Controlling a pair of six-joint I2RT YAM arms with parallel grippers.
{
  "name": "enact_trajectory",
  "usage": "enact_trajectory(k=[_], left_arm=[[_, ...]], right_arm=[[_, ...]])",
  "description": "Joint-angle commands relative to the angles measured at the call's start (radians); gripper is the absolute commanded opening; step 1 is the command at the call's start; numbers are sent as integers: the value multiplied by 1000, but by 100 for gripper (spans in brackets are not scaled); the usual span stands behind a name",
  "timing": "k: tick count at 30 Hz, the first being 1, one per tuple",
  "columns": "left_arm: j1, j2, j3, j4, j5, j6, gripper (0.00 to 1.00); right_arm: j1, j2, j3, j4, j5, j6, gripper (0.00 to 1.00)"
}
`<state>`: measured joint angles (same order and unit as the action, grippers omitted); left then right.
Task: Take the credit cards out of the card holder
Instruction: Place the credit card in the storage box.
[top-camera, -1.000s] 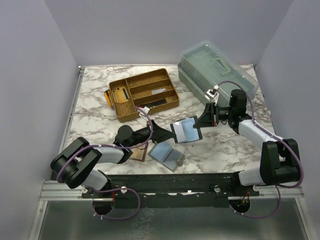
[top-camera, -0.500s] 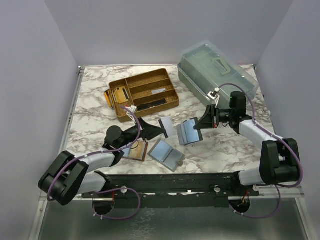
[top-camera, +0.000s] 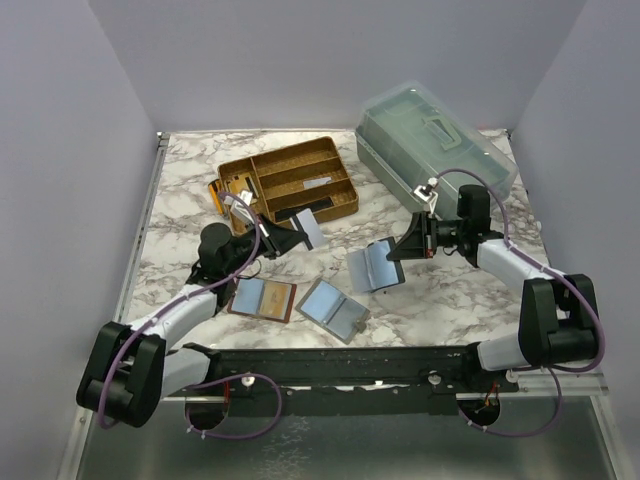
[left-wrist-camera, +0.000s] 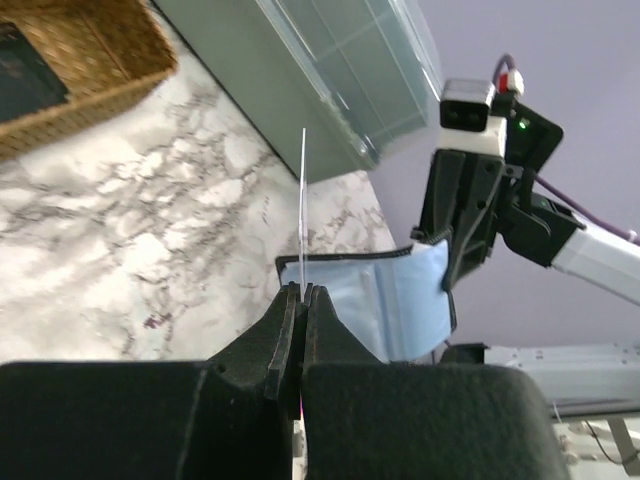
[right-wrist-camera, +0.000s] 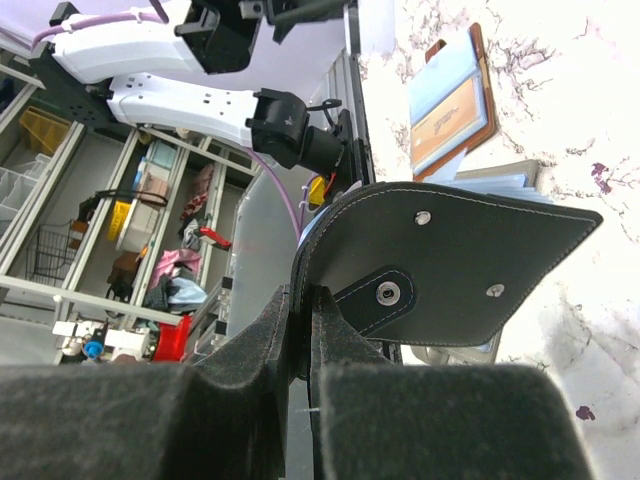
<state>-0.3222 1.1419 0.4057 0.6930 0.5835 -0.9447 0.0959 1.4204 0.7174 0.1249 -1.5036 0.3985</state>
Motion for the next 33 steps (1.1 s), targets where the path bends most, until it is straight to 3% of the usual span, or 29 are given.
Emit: enact_trajectory(k=[1,13,16,19,22,29,33], left_arm=[[65,41,81,-129,26,82,0],[190,329,415,-336,41,152,0],[190,420,614,-614,35,339,0],[191,506,834,-898,-71,579,0],[192,559,967,-999,-147,730,0],[180,622,1104,-1072,-163,1042,0],[148,733,1277,-1230,-193,1246,0]], right_arm=[[-7,21,34,-9,-12,-18,0],[-5,17,150,-321,53,-300,0],[-5,-7,152,-344,74,-329,0],[-5,-25,158,-364,86,-350,0],[-5,-29,160,-373,91,-362,0],[-5,-13,178,-415,109,-389,0],[-5,-15,181,-430,129,-423,0]])
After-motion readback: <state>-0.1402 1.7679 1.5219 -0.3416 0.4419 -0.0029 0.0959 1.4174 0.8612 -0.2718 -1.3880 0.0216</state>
